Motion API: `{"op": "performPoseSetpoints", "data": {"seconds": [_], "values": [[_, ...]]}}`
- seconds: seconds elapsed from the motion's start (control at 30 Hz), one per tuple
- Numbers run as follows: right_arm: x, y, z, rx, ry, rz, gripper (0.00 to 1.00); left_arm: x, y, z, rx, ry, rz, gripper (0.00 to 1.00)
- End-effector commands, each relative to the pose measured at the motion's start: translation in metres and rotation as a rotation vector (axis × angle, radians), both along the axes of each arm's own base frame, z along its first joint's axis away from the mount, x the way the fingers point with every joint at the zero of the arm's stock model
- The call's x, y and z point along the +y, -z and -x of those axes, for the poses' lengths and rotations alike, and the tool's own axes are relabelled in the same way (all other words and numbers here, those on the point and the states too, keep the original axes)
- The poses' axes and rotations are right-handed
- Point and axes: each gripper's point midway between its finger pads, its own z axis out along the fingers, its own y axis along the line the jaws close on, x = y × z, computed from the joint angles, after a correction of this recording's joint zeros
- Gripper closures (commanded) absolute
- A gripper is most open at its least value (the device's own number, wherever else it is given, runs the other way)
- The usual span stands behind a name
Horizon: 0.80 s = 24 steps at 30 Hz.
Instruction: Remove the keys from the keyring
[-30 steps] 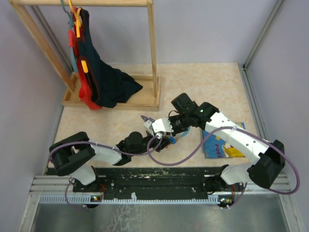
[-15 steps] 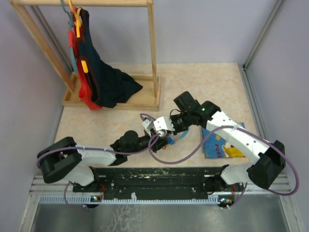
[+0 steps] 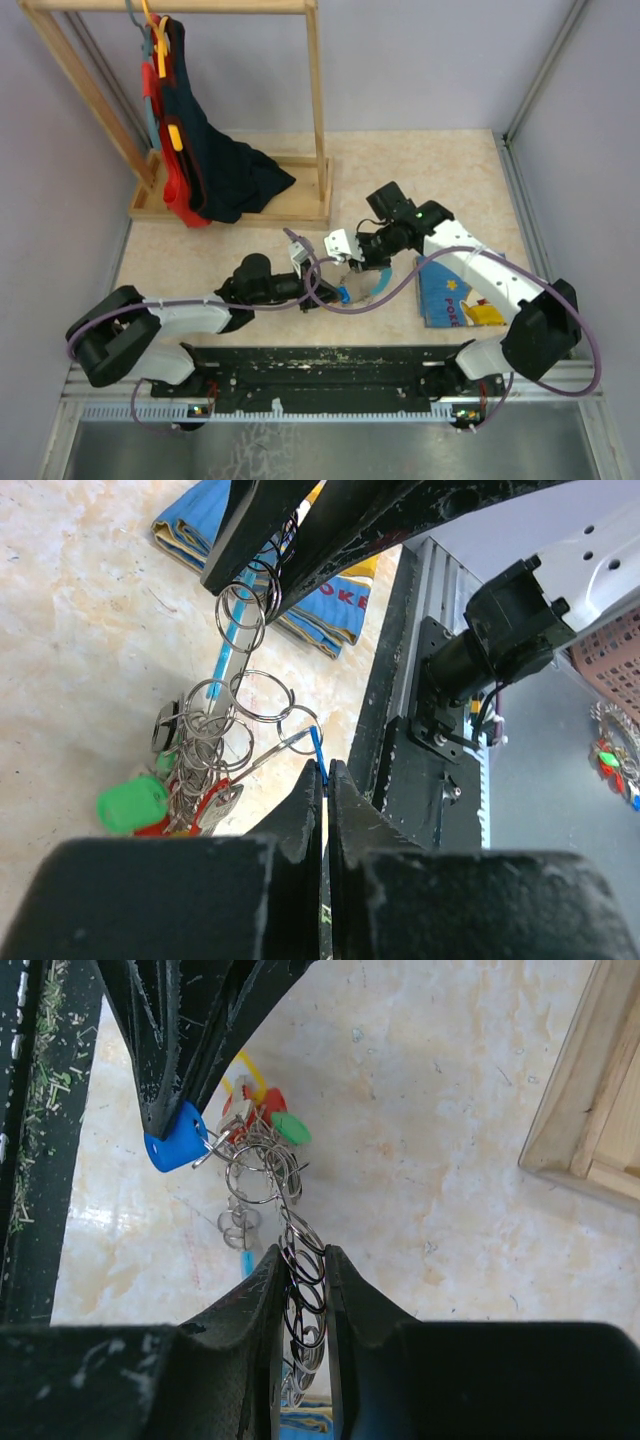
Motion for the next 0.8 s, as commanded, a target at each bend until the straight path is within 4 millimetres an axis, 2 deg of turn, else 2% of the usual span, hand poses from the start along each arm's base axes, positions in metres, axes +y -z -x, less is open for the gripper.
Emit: {"op": "performPoseSetpoints", "data": {"seconds": [0.0, 0.07, 0.2, 0.47, 0.67, 0.77], "values": [[-0.001, 0.006, -0.010, 0.021, 0.028, -0.015, 1.00, 0.002, -0.007, 0.025, -0.003, 0.182, 0.016, 1.00], [0.000, 0.009, -0.010, 0.041, 0.031, -0.023, 1.00, 0.004, -0.005, 0.025, 0.007, 0.199, 0.008, 1.00], [0.005, 0.016, -0.005, 0.089, 0.016, -0.048, 0.93, 0.006, -0.001, 0.025, 0.016, 0.223, -0.005, 1.00], [0.010, 0.032, 0.001, 0.144, -0.012, -0.071, 0.87, 0.010, -0.003, 0.015, 0.007, 0.238, -0.008, 1.00], [0.015, 0.031, 0.001, 0.134, -0.024, -0.107, 0.78, 0.017, -0.004, 0.008, 0.006, 0.250, -0.002, 1.00], [0.017, 0.028, 0.001, 0.119, -0.023, -0.130, 0.70, 0.020, -0.006, 0.006, 0.004, 0.265, 0.003, 1.00]]}}
